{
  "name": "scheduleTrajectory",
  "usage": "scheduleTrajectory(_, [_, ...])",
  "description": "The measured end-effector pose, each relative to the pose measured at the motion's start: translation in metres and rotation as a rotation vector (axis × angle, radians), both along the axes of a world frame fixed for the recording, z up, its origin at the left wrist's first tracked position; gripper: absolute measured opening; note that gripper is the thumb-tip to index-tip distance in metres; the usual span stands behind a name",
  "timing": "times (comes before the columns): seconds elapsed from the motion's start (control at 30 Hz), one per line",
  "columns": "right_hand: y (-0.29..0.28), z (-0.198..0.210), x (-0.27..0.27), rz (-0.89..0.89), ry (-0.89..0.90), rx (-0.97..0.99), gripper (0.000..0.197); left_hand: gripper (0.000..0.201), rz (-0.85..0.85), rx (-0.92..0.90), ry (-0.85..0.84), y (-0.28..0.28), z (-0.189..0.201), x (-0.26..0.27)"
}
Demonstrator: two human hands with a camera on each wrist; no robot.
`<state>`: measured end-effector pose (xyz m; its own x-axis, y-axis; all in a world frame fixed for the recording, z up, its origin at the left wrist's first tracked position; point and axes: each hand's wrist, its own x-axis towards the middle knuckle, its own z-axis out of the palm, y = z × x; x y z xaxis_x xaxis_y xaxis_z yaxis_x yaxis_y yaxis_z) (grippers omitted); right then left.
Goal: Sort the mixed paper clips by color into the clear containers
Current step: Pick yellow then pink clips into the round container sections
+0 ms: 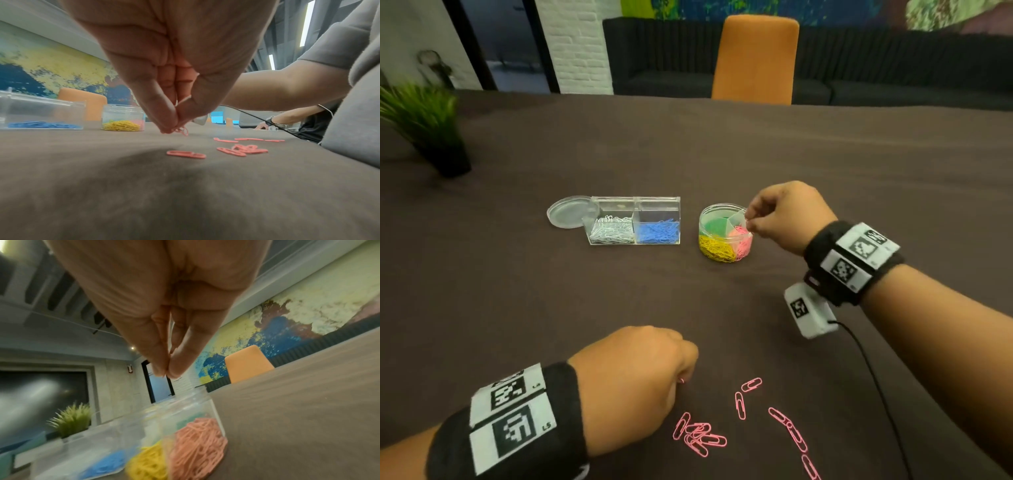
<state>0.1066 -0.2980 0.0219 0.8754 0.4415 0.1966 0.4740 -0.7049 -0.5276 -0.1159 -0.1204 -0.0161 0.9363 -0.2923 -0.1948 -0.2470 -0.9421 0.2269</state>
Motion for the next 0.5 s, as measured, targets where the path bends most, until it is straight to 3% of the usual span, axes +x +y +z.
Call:
scheduleTrajectory(0.3, [0.042,-0.003,0.043,-0.018,0.013,-0.359,0.013,0.012,0.167,-0.176,-0.083,0.015,0.013,0.011])
scheduleTrajectory(0.5, [0.036,0.004,0.036,-0.029,-0.033,-0.372,0.013,0.014,0.236,-0.363,-0.257,0.005,0.026,0.086])
